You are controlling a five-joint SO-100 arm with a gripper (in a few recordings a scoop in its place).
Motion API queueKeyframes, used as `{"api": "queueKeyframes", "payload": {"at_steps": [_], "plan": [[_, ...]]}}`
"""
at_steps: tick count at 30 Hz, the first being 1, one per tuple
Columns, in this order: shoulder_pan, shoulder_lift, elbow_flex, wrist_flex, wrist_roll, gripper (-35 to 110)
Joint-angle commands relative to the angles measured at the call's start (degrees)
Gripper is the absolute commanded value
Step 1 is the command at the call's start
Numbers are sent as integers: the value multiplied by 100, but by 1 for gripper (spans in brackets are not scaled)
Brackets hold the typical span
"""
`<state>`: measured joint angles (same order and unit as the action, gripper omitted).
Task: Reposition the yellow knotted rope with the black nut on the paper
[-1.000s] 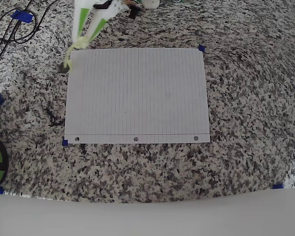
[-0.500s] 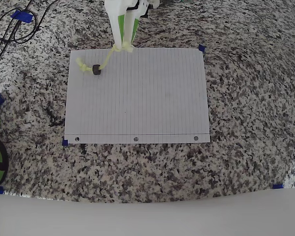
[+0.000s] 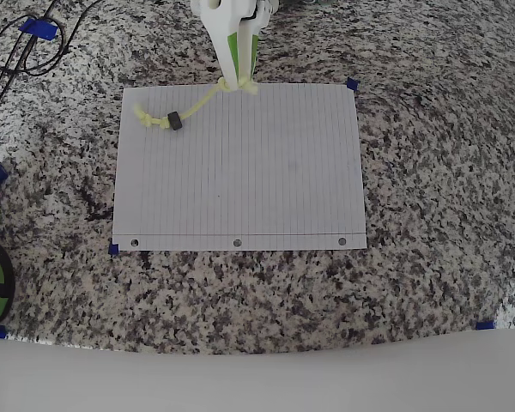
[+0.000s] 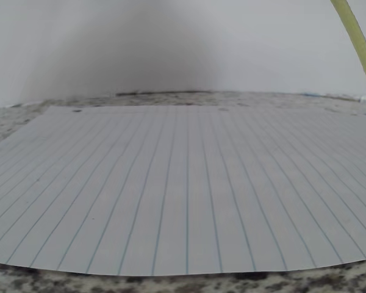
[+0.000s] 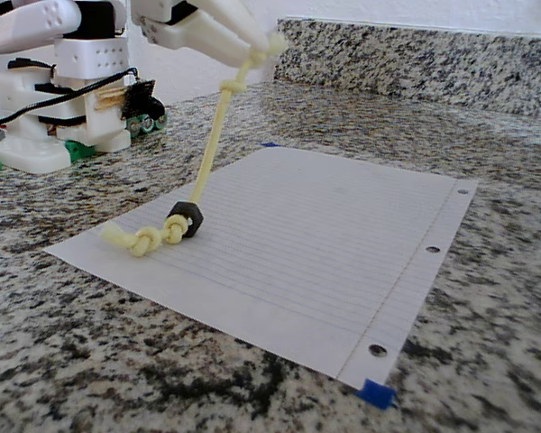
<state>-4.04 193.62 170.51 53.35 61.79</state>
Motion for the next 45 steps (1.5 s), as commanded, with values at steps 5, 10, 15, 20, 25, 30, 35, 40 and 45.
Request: {"api": "queueKeyframes", "payload": {"at_steps": [5, 10, 15, 20, 25, 30, 35, 40, 45], "plan": [[-352, -88, 0, 220, -439, 16], [-571, -97, 53, 141, -1055, 40], [-668, -62, 70, 70, -1960, 50], [-765, 18, 70, -62, -2918, 50], [-642, -35, 62, -255, -4412, 37], [62, -510, 0, -316, -5194, 0], [721, -1274, -229, -448, -6741, 0], [1257, -2276, -677, -615, -8631, 0], [1731, -3480, -1345, -510, -10239, 0]]}}
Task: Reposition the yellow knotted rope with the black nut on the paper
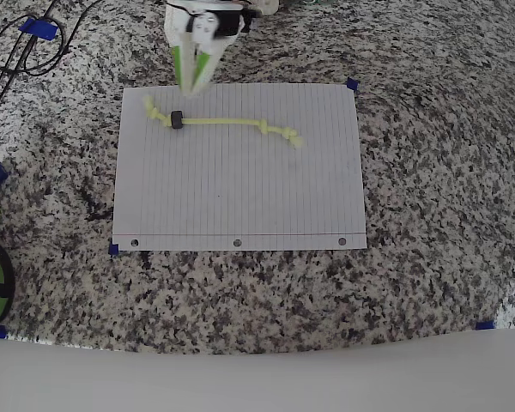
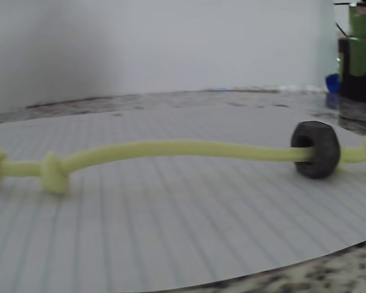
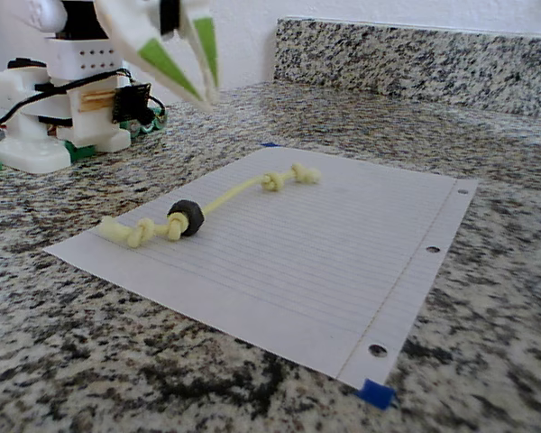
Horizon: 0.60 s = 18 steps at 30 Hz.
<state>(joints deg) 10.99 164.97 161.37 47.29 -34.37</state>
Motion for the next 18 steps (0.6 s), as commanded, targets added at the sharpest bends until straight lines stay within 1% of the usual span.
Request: {"api": "queueKeyframes", "payload": {"at_steps": [1, 4, 6, 8, 13, 18], "plan": [[299, -844, -536, 264, -624, 0], [624, -1477, -826, 589, -527, 0], [800, -1846, -1072, 870, -642, 0], [800, -2118, -1266, 1072, -1151, 0], [844, -2716, -1626, 1028, -2294, 0], [932, -3313, -1793, 932, -3111, 0]]}}
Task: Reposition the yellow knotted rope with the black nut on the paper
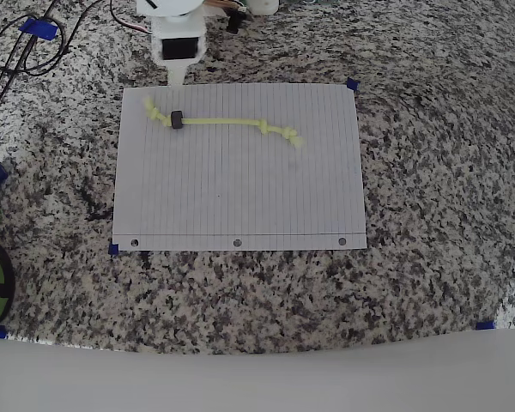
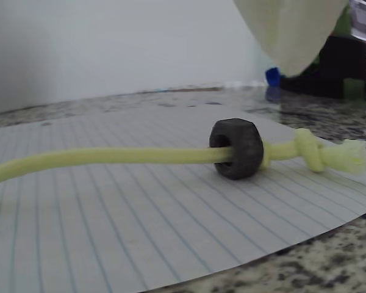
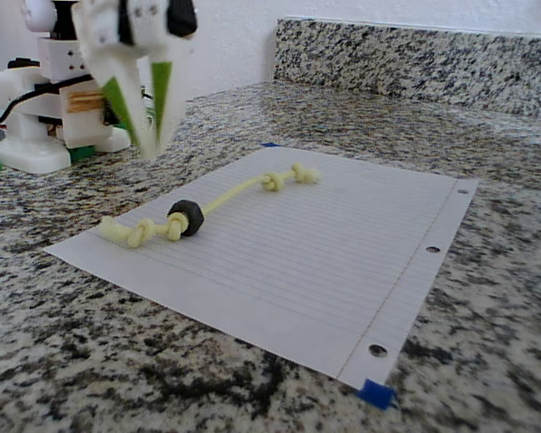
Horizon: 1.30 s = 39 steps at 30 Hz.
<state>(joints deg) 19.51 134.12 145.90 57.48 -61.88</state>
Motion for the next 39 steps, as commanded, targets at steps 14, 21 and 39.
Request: {"api": "queueKeyframes", "payload": {"at_steps": [14, 21, 39], "plan": [[580, -1617, -747, -492, -1151, 0], [598, -2092, -817, -659, -1257, 0], [633, -2944, -1371, -1046, -1670, 0]]}}
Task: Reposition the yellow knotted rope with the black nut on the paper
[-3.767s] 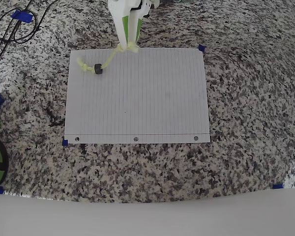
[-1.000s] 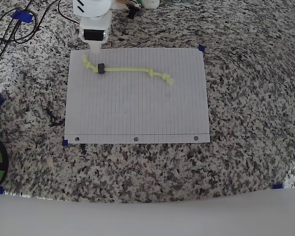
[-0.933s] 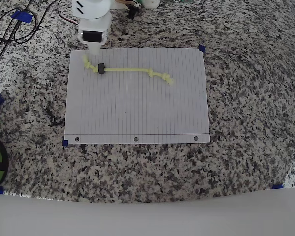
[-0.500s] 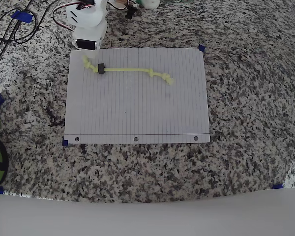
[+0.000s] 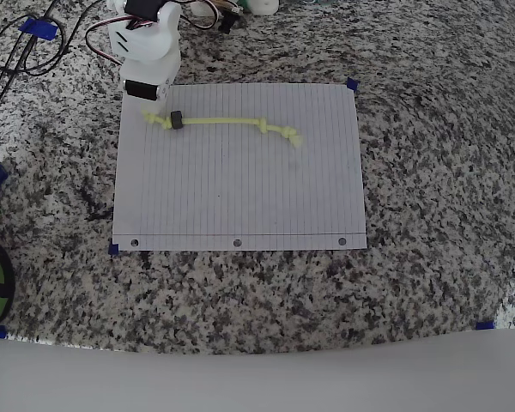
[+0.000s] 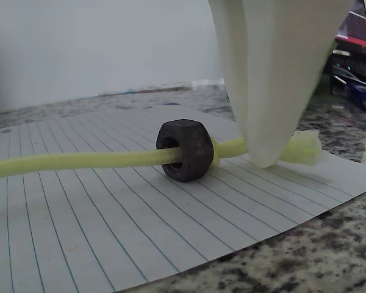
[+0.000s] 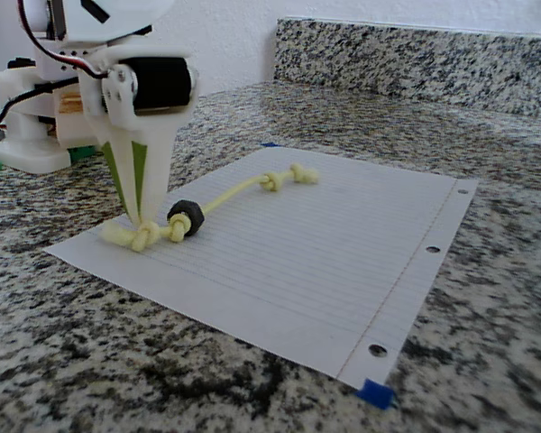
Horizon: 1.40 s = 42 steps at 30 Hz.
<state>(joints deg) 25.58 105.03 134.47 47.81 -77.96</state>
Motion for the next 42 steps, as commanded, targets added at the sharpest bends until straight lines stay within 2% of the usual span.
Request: {"api": "queueKeyframes", "payload": {"at_steps": [1, 11, 18, 28, 32, 37, 42], "plan": [[26, -88, -255, -114, -79, 0], [-9, -149, -413, -132, -141, 0], [141, 677, -246, 237, -70, 0], [-35, 3621, 1160, -624, -79, 0], [-290, 4632, 1362, -281, -308, 0], [-773, 6003, 1916, 158, -1468, 0], [-1160, 6706, 2232, 896, -1705, 0]]}}
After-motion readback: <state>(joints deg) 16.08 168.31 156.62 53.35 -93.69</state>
